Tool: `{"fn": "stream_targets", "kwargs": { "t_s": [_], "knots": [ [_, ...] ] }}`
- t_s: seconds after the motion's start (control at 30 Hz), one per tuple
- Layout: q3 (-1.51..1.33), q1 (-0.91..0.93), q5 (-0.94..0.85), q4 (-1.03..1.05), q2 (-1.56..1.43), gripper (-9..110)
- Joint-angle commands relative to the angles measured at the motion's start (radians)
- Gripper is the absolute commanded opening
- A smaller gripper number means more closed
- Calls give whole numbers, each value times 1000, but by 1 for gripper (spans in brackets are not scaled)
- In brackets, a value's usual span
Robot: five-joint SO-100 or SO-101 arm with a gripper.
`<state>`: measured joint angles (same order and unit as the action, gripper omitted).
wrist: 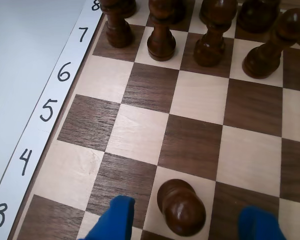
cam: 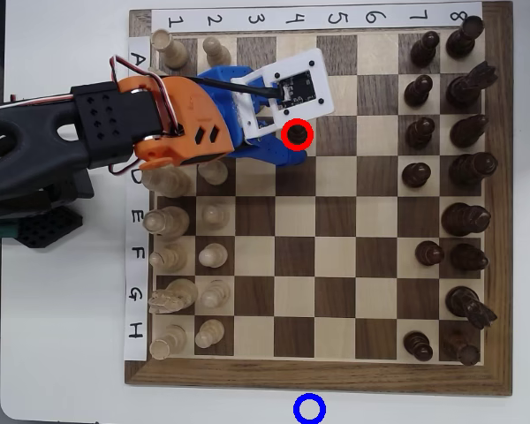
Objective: Move the piece to destination
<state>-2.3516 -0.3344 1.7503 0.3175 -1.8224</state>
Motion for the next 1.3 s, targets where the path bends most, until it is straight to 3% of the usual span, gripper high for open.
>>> {"fn": "stream_targets", "kwargs": {
  "t_s": [0.0,0.9,1.27],
  "knots": [
    [40,11,163,-64,6,27],
    [120,61,126,-101,46,26],
    [150,60,190,-97,29,20]
  ]
}}
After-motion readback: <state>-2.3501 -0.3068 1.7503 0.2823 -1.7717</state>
